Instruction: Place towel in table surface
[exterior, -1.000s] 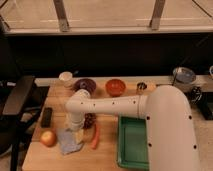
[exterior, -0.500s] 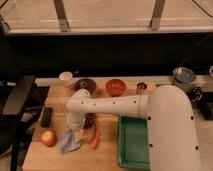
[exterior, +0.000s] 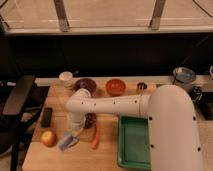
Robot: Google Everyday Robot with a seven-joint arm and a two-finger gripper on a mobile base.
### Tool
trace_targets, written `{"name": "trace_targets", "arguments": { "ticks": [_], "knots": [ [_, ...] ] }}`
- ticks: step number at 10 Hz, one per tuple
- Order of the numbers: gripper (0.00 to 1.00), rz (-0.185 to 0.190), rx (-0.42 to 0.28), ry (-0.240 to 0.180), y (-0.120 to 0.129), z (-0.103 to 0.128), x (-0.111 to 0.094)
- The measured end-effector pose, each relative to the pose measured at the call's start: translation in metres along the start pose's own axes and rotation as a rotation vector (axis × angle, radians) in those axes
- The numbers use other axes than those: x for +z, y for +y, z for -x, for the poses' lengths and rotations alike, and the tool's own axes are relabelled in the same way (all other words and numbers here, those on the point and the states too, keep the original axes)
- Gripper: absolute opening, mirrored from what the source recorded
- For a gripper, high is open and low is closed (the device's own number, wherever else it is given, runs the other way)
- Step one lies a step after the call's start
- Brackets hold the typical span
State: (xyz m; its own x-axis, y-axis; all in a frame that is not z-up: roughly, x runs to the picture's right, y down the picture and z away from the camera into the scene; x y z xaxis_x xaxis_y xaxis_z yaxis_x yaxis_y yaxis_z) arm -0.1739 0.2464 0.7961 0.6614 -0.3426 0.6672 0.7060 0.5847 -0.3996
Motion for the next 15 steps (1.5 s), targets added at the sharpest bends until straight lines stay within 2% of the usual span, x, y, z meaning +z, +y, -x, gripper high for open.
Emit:
{"name": "trace_targets", "arguments": {
  "ticks": [1, 4, 7, 9, 11, 12, 13, 15],
  "knots": [
    [0.0, -0.019, -0.003, 0.016, 0.0, 0.001, -0.012],
    [0.0, -0.092, -0.03, 0.084, -0.003, 0.015, -0.084],
    [0.0, -0.164, -0.036, 0.139, -0.004, 0.012, -0.149],
    [0.0, -0.184, -0.028, 0.14, -0.003, 0.006, -0.167],
    [0.0, -0.18, -0.014, 0.124, -0.003, 0.002, -0.167],
    [0.04, -0.168, -0.008, 0.116, -0.002, -0.002, -0.159],
    [0.14, -0.149, -0.004, 0.103, -0.001, -0.006, -0.142],
    [0.29, -0.119, 0.008, 0.072, 0.002, -0.01, -0.109]
  ]
}}
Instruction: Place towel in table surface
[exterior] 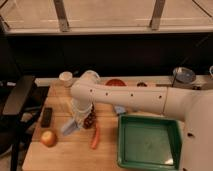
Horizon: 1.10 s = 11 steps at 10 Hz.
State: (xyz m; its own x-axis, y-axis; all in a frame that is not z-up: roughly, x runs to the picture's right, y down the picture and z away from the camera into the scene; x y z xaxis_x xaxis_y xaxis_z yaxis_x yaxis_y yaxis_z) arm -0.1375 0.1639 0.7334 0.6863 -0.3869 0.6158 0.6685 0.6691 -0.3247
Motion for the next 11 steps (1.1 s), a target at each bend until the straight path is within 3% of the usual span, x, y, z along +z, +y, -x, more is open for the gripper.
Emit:
{"name": "trace_targets", "arguments": {
  "ticks": [2, 5, 7, 11],
  "knots": [
    [0.33, 0.035, 0.019, -0.043, 0.009, 0.0, 0.034],
    [0.63, 0.063, 0.051, -0.12, 0.019, 0.002, 0.071],
    [0.78, 0.064, 0.065, -0.144, 0.02, 0.002, 0.08],
    [0.8, 0.062, 0.075, -0.156, 0.021, 0.003, 0.082]
  ]
}}
